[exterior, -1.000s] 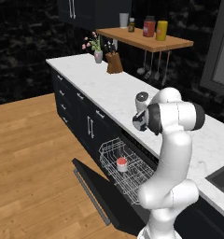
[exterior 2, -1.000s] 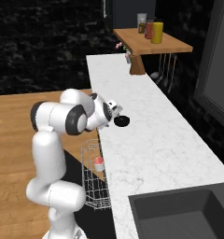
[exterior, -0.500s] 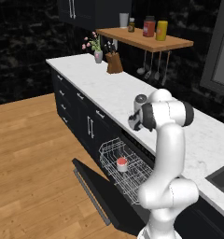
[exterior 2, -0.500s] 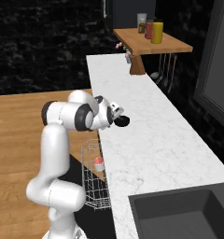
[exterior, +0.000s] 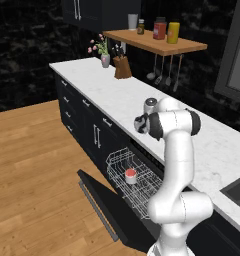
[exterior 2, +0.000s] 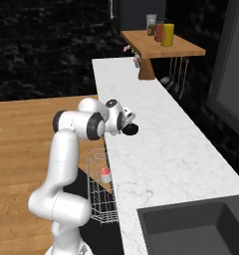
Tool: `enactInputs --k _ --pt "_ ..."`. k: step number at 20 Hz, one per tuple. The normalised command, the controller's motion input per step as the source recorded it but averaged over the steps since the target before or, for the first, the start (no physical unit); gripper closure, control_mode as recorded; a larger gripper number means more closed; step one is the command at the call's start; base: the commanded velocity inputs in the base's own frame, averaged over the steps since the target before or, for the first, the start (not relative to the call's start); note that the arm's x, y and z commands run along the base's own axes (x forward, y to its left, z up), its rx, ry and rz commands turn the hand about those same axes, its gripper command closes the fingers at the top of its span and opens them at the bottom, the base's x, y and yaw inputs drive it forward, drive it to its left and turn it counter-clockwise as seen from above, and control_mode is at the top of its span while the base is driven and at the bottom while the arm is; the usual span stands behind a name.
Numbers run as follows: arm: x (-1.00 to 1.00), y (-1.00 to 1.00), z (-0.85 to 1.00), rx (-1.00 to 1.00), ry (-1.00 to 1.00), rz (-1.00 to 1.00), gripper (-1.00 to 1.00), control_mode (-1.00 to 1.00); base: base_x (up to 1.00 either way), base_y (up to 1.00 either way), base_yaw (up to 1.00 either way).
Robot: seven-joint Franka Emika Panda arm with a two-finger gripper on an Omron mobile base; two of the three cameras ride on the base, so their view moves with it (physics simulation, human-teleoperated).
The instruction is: Pick up the cup and bowl from the counter, place them in the dishwasher, and close the dishwasher door.
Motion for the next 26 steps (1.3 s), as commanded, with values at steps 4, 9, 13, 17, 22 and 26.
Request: enactInputs --k 4,9,13,17,22,26 --pt "0.03 -0.01 -0.30 0.00 0.05 0.00 1.00 -1.00 0.00 0.00 0.00" --pt "0.00 -0.03 -0.27 0.00 0.01 0.00 1.00 -1.00 0.00 0.00 0.00" --pt "-0.38 -0.02 -0.16 0.00 0.00 0.00 1.00 -1.00 0.00 0.00 0.00" --pt "-0.98 0.11 0.00 0.00 -0.10 0.00 1.00 -1.00 0.00 0.00 0.00" --pt "-1.00 0.38 0.12 0.01 -0.06 0.00 1.00 -1.00 0.00 0.00 0.00" --pt "-1.00 0.58 0.17 0.02 -0.01 0.00 1.00 -1.00 0.00 0.00 0.00"
